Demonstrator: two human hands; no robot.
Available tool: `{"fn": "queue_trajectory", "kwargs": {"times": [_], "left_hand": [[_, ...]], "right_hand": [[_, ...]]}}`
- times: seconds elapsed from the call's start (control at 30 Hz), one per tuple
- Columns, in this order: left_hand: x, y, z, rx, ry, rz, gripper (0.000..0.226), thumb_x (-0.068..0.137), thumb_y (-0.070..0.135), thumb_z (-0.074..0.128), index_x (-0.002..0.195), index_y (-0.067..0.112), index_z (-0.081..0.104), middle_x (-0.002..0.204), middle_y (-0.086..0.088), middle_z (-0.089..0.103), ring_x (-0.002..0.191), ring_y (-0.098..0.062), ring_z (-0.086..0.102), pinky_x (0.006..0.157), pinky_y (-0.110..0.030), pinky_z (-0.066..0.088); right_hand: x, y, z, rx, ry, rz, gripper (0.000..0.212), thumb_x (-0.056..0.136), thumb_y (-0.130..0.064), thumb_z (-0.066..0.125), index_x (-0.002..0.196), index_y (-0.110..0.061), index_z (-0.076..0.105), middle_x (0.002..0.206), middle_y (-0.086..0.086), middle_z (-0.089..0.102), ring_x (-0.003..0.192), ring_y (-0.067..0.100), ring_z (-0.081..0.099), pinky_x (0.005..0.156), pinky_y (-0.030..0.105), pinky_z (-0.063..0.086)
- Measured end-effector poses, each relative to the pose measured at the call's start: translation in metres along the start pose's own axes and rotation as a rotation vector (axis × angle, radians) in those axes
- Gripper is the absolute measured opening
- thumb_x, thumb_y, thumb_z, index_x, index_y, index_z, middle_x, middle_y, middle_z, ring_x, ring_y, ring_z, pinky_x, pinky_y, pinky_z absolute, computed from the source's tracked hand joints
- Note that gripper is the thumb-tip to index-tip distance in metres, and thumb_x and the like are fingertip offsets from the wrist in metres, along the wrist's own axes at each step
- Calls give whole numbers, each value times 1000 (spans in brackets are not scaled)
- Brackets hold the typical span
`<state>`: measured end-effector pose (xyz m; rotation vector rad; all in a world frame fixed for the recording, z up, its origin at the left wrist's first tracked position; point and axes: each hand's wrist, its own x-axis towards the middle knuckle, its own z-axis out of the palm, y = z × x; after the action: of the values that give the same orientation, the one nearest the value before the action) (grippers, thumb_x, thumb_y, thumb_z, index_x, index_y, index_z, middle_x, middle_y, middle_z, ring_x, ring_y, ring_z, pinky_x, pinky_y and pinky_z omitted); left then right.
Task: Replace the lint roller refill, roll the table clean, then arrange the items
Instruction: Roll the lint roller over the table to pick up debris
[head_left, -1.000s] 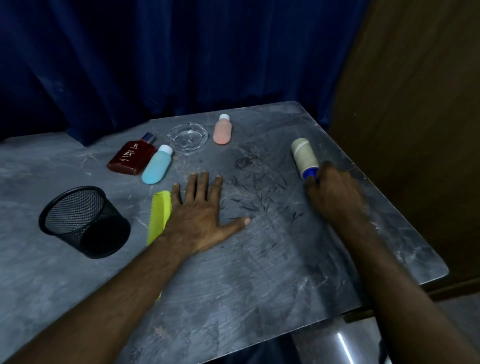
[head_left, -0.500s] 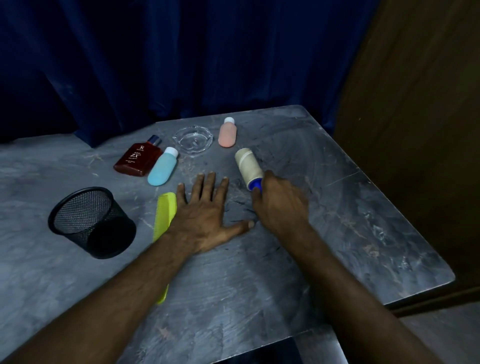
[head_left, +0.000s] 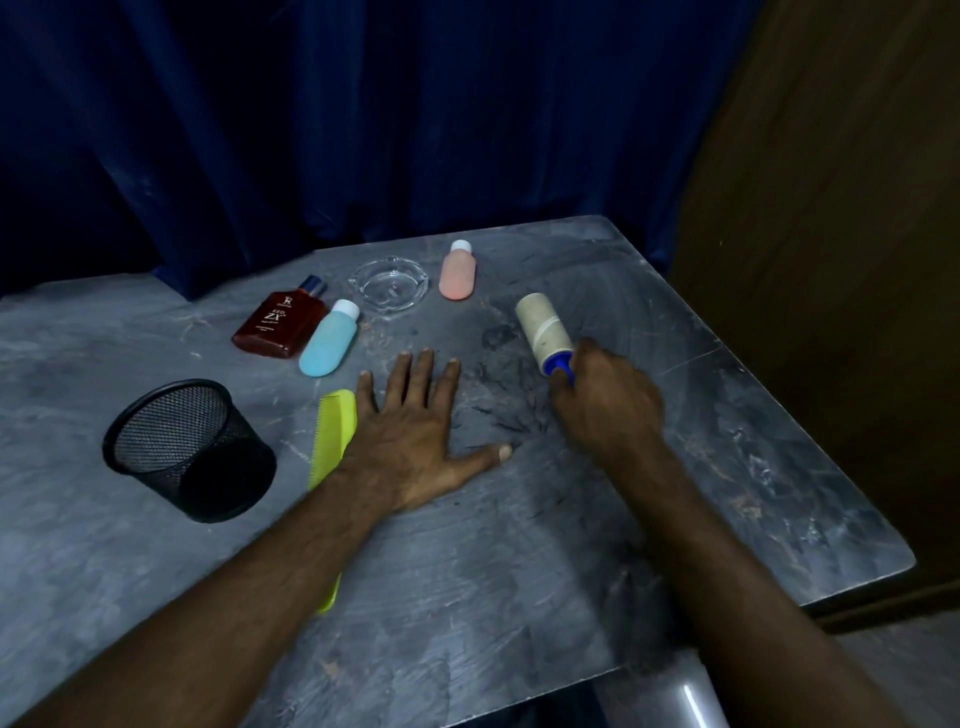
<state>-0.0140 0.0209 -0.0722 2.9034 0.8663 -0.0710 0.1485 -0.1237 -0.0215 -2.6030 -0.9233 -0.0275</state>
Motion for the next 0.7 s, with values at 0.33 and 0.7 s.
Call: {"fn": "queue_trajectory", "kwargs": {"times": [0.33, 0.7], "left_hand": [[0, -2, 1, -4, -4, 8, 132, 64, 110, -1, 169, 31, -10, 180, -5, -13, 166, -28, -13, 129, -67, -4], [-1, -1, -2, -7, -18, 14, 130, 66, 109, -1, 169, 30, -12, 180, -4, -15, 166, -28, -15, 129, -67, -5]], "right_hand": [[14, 70, -31, -47, 14, 137, 31, 101, -36, 56, 116, -9, 56, 109, 18, 68, 94, 35, 65, 77, 44, 52], [17, 108, -49, -55, 25, 294, 35, 101, -36, 58, 120, -7, 59, 94, 10, 56, 83, 28, 55, 72, 39, 45]]}}
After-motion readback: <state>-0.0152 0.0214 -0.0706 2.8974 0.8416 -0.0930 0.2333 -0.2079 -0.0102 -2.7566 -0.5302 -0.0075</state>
